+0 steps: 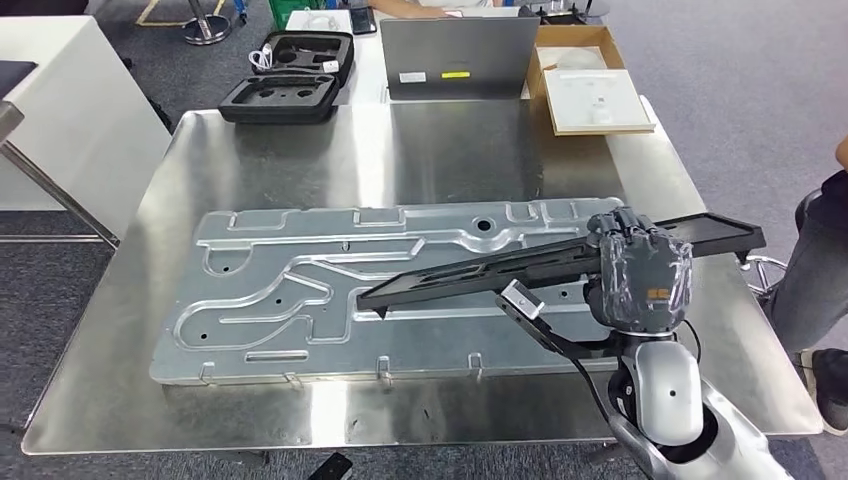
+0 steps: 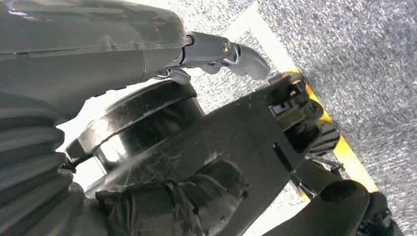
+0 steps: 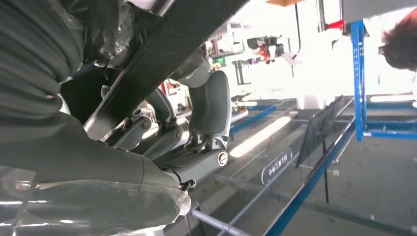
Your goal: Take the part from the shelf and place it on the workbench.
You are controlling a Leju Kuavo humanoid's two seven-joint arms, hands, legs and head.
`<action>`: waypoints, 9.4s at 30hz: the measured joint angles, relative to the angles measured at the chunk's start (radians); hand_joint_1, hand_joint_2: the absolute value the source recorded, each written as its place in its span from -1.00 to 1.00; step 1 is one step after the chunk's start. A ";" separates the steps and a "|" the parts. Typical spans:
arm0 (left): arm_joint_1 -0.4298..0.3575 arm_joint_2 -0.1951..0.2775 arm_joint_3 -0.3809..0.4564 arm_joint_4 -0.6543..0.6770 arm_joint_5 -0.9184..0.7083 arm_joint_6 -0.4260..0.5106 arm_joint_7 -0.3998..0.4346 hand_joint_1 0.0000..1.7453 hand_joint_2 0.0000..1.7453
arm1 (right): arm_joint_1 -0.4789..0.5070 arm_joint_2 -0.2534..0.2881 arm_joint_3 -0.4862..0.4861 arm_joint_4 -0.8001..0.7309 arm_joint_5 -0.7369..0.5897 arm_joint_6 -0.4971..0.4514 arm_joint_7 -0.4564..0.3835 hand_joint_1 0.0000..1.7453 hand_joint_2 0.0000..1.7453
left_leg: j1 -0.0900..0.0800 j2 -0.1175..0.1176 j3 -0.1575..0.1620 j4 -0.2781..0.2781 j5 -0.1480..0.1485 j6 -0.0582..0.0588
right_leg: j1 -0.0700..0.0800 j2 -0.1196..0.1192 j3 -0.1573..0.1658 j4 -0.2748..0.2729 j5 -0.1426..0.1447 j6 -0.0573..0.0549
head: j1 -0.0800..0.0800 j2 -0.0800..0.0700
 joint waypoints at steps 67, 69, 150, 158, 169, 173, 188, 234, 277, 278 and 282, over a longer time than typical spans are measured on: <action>0.002 0.006 0.000 -0.001 -0.036 -0.028 -0.009 -1.00 -1.00 | -0.072 0.112 0.309 0.189 -0.114 0.044 -0.248 -1.00 -1.00 | 0.012 0.007 -0.015 0.041 -0.031 -0.026 | 0.004 -0.003 0.023 -0.035 0.012 -0.030 | -0.013 0.000; 0.001 0.005 0.000 -0.001 -0.040 -0.028 -0.008 -1.00 -1.00 | -0.057 0.114 0.313 0.197 -0.085 -0.059 -0.223 -1.00 -1.00 | 0.016 0.007 -0.071 0.159 -0.088 -0.036 | 0.005 -0.005 0.024 -0.035 0.012 -0.035 | -0.015 0.000; 0.010 -0.039 0.002 -0.006 0.068 0.009 -0.043 -1.00 -1.00 | 0.151 0.274 0.133 -0.339 -0.398 -0.485 -0.374 -1.00 -1.00 | 0.007 0.017 0.024 -0.061 0.037 0.019 | 0.003 -0.006 -0.088 0.230 -0.106 0.012 | -0.004 0.000; 0.008 -0.043 0.007 -0.006 0.082 0.018 -0.053 -1.00 -1.00 | 0.166 0.309 0.117 -0.378 -0.536 -0.485 -0.378 -1.00 -1.00 | 0.009 0.012 -0.052 -0.008 0.076 -0.019 | 0.007 -0.001 0.096 -0.023 -0.059 -0.016 | -0.002 0.000; 0.006 -0.044 0.010 -0.006 0.094 0.028 -0.061 -1.00 -1.00 | 0.138 0.316 0.121 -0.384 -0.716 -0.485 -0.321 -1.00 -1.00 | 0.006 0.010 0.057 0.097 -0.061 -0.013 | 0.023 -0.009 -0.047 -0.023 0.062 -0.047 | -0.006 0.000; 0.004 -0.046 0.010 -0.006 0.106 0.032 -0.067 -1.00 -1.00 | 0.132 0.316 0.136 -0.396 -0.851 -0.482 -0.353 -1.00 -1.00 | -0.013 0.010 0.153 -0.072 -0.074 0.006 | 0.014 -0.016 -0.049 -0.043 0.103 -0.028 | -0.011 0.000; 0.003 -0.059 0.011 -0.006 0.127 0.033 -0.079 -1.00 -1.00 | 0.093 0.315 0.244 -0.399 -1.036 -0.455 -0.324 -1.00 -1.00 | 0.002 0.020 -0.046 -0.011 0.070 -0.008 | 0.008 -0.006 0.106 -0.031 -0.067 -0.003 | -0.004 0.000; -0.563 -0.089 0.017 -0.425 -0.082 0.100 0.480 -1.00 -1.00 | -0.153 0.474 0.420 -0.181 -1.431 -0.231 -0.432 -1.00 -1.00 | 0.006 0.001 0.073 -0.022 -0.047 -0.020 | 0.004 -0.010 -0.058 -0.030 0.086 -0.011 | -0.012 0.000; -0.402 -0.001 0.013 -0.401 -0.071 0.042 0.535 -1.00 -1.00 | 0.031 0.503 0.367 0.771 -1.505 -0.227 -0.613 -1.00 -1.00 | 0.001 0.075 0.005 -0.049 0.025 0.020 | 0.015 0.010 -0.058 0.066 -0.014 0.002 | -0.009 0.000; -0.400 -0.005 0.013 -0.393 -0.068 0.040 0.535 -1.00 -1.00 | 0.034 0.503 0.366 0.789 -1.505 -0.218 -0.650 -1.00 -1.00 | -0.001 0.076 0.004 -0.041 0.021 0.017 | 0.017 0.012 -0.033 0.009 0.010 -0.002 | -0.010 0.000; -0.397 -0.015 0.013 -0.374 -0.060 0.027 0.535 -1.00 -1.00 | 0.060 0.503 0.351 0.846 -1.505 -0.179 -0.839 -1.00 -1.00 | -0.002 0.082 0.001 -0.028 0.013 0.004 | 0.023 0.022 -0.013 -0.047 0.032 -0.020 | -0.011 0.000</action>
